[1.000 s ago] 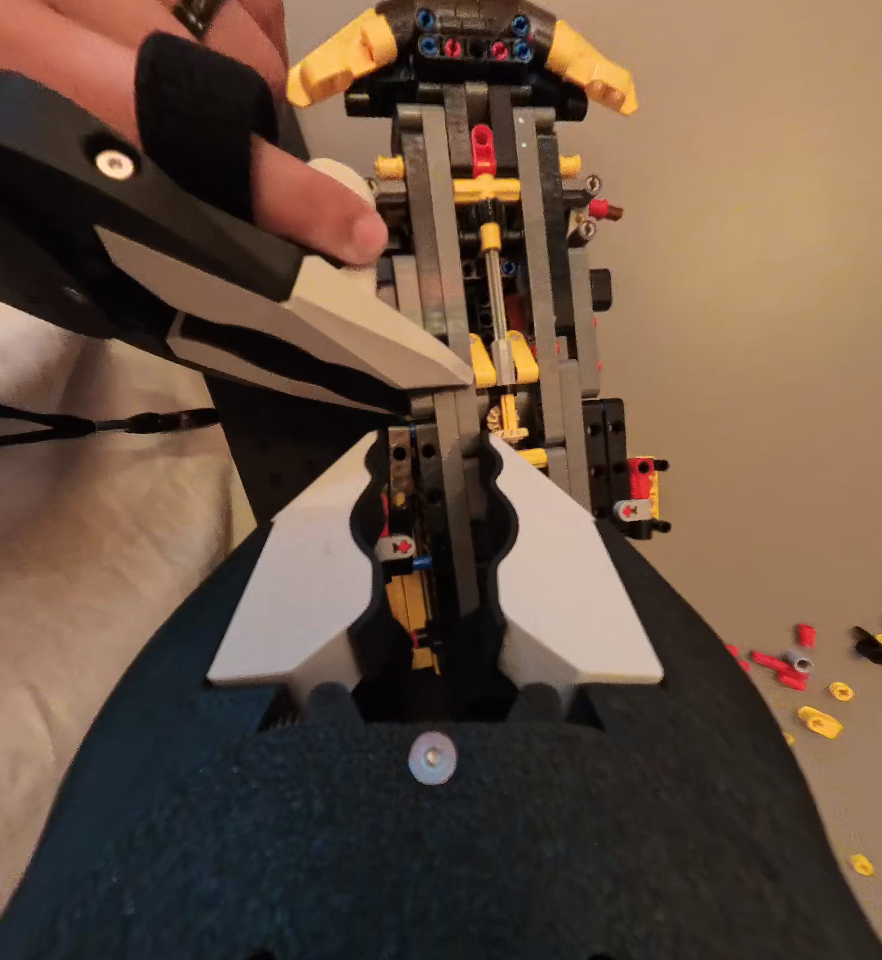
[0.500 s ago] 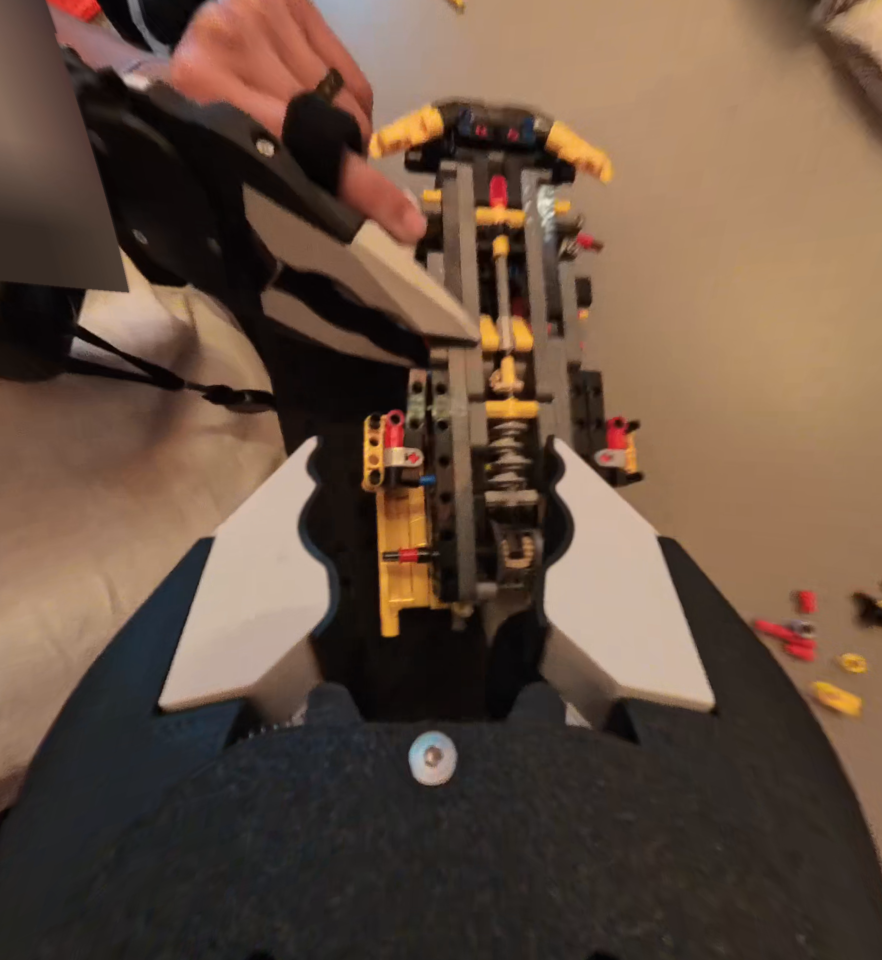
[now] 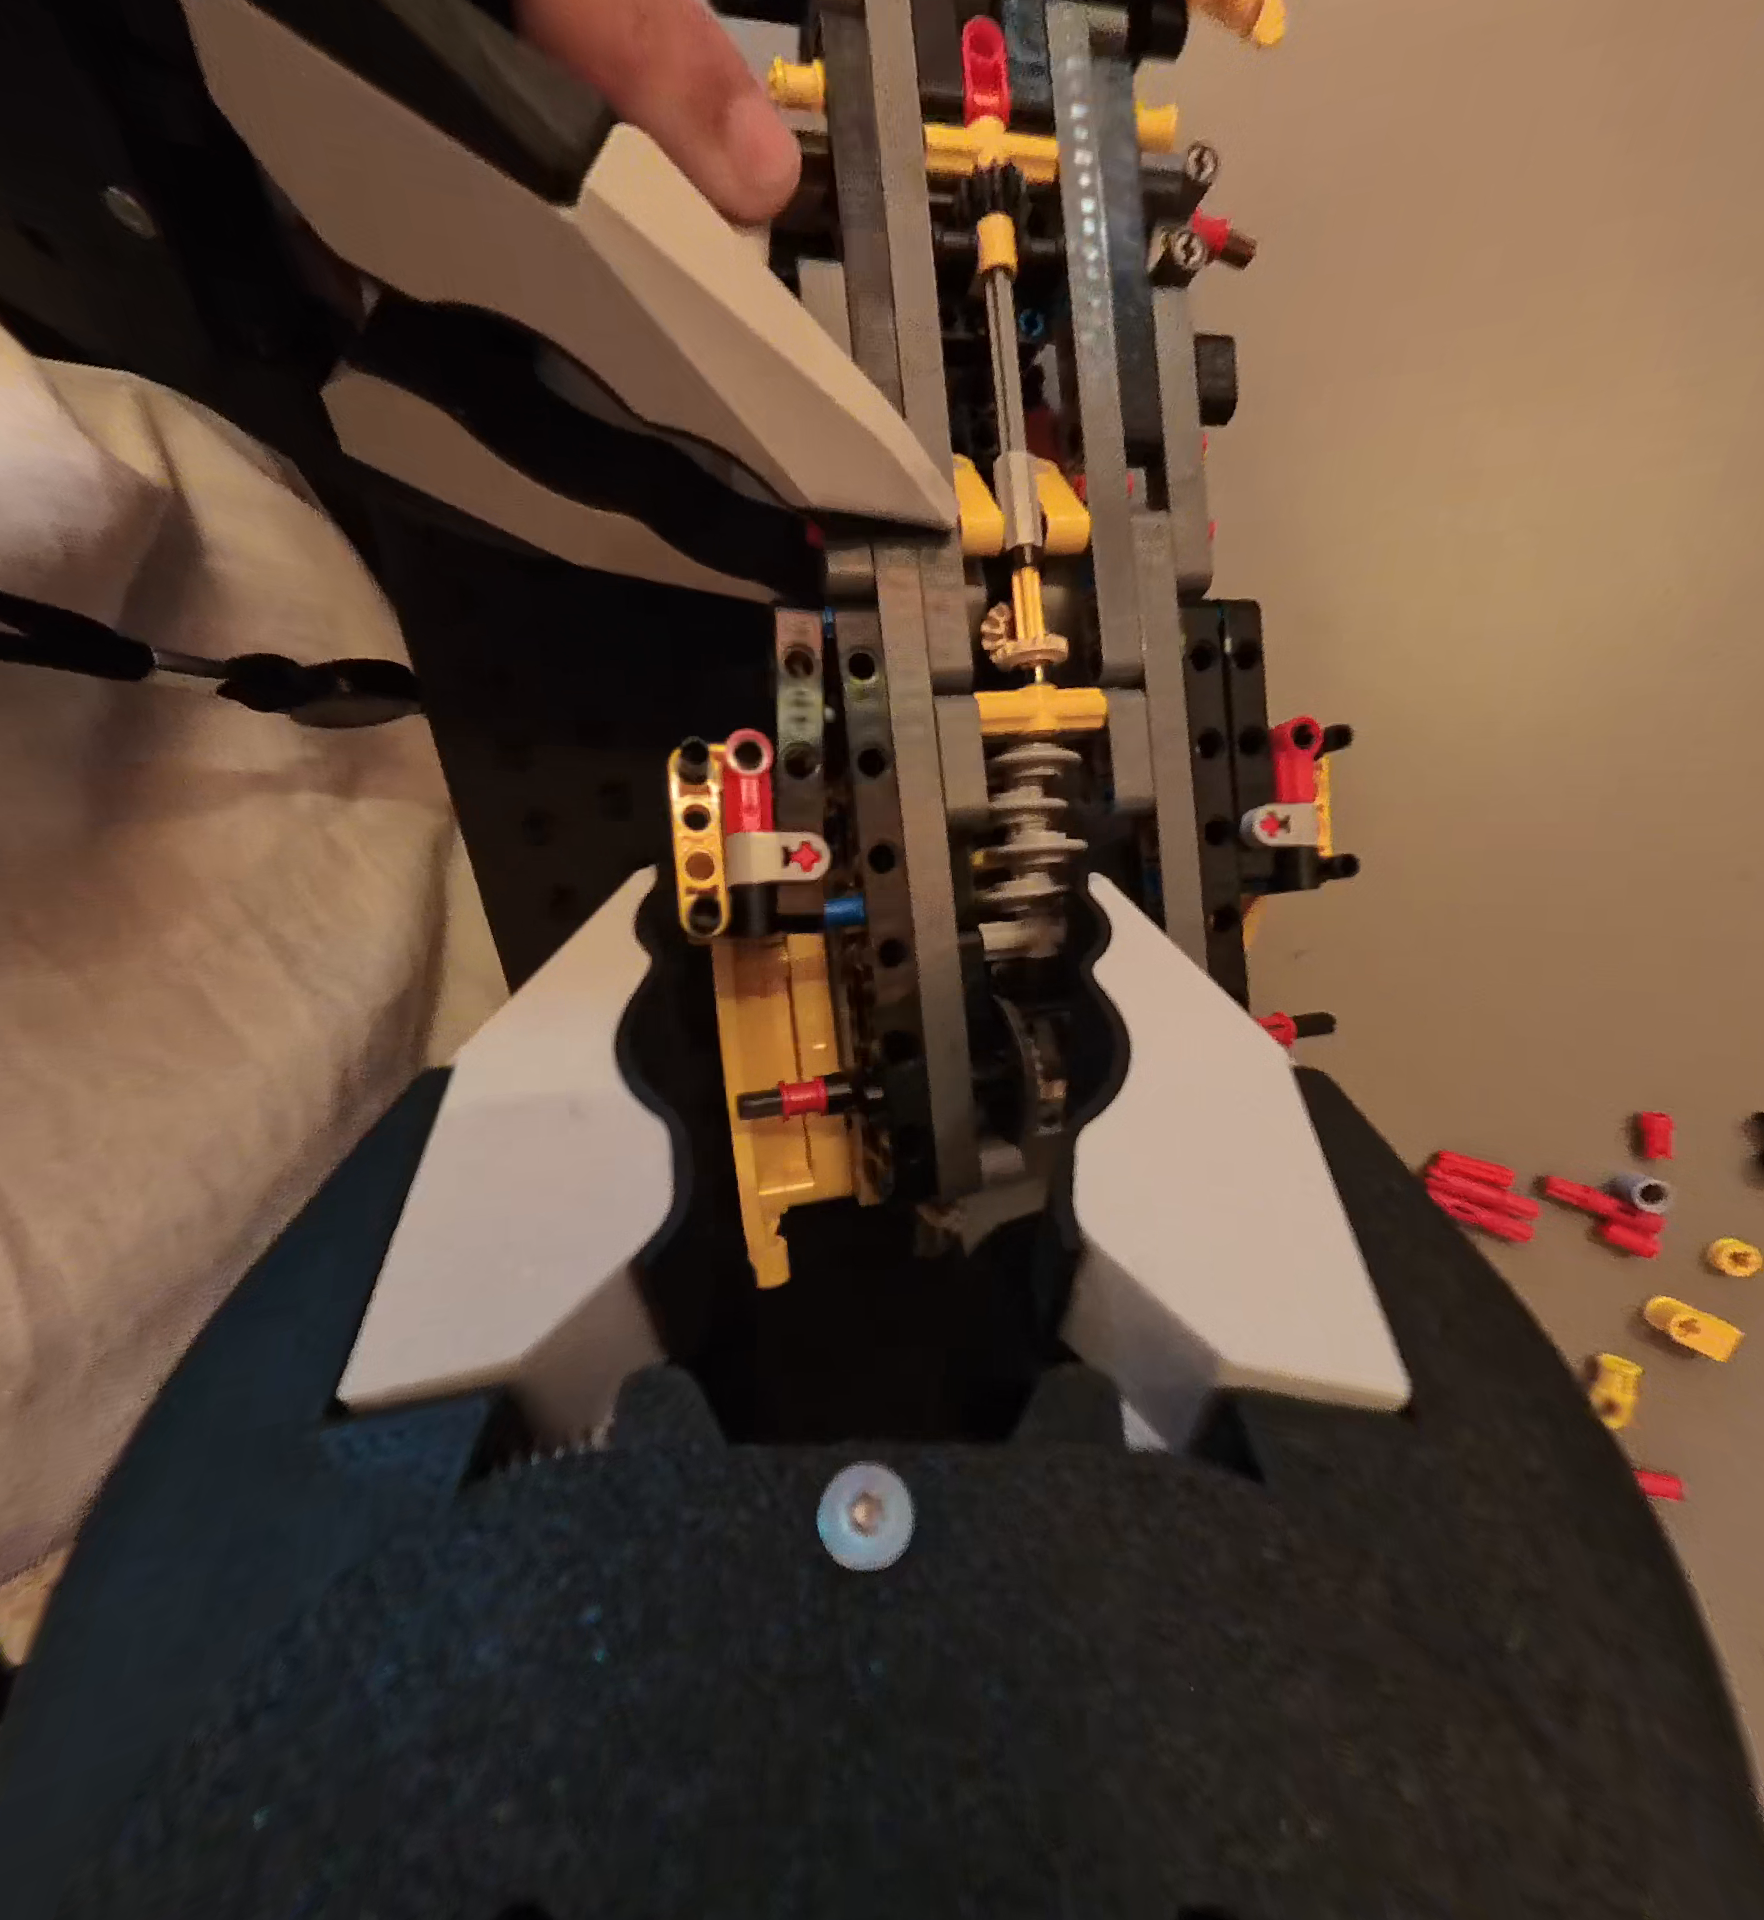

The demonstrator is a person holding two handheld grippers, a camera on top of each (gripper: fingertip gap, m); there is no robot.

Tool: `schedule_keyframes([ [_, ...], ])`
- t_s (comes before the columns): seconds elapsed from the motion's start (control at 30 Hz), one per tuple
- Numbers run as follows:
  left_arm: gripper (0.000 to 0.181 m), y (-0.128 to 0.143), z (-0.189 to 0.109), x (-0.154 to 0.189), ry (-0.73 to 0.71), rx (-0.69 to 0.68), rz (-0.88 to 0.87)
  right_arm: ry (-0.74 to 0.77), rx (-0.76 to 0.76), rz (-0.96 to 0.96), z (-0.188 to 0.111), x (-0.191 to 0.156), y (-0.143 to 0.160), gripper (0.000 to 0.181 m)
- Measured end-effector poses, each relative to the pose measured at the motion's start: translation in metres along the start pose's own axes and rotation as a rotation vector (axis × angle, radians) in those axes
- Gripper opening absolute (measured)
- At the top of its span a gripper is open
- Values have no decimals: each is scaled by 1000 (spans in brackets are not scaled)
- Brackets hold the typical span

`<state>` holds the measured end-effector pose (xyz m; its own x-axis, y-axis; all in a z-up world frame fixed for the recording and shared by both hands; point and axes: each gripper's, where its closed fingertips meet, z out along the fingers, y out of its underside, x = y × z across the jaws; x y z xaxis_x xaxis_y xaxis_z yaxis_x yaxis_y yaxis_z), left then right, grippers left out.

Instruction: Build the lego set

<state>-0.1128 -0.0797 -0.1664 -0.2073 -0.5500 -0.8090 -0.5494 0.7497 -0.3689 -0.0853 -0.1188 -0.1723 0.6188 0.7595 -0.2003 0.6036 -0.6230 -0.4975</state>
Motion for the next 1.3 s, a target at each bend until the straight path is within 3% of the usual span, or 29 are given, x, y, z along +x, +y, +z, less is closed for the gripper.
schedule_keyframes([
  [0.03,14,1,1,-1,-4,-4,1,16,12,-17,-3,1,-2,70],
  [0.07,13,3,1,-4,-14,-18,4,6,66,-30,-10,-3,-11,49],
  [0.1,14,3,2,-4,-2,-13,0,-3,64,-26,-11,-4,-12,48],
  [0.4,14,2,1,-2,2,-3,-1,-80,104,48,-7,-8,-10,49],
  [0.73,13,-2,-1,1,-27,-6,57,-56,108,-42,-3,-11,-4,47],
  [0.93,13,1,0,-1,-15,10,7,-80,195,-52,-5,-11,-7,47],
  [1.1,14,6,3,-8,84,42,-97,-87,240,29,-10,-5,-17,49],
  [1.23,14,18,4,-23,209,33,-202,89,330,-42,-32,11,-35,64],
  [1.3,14,23,6,-28,234,15,-191,-5,403,39,-37,7,-47,59],
])
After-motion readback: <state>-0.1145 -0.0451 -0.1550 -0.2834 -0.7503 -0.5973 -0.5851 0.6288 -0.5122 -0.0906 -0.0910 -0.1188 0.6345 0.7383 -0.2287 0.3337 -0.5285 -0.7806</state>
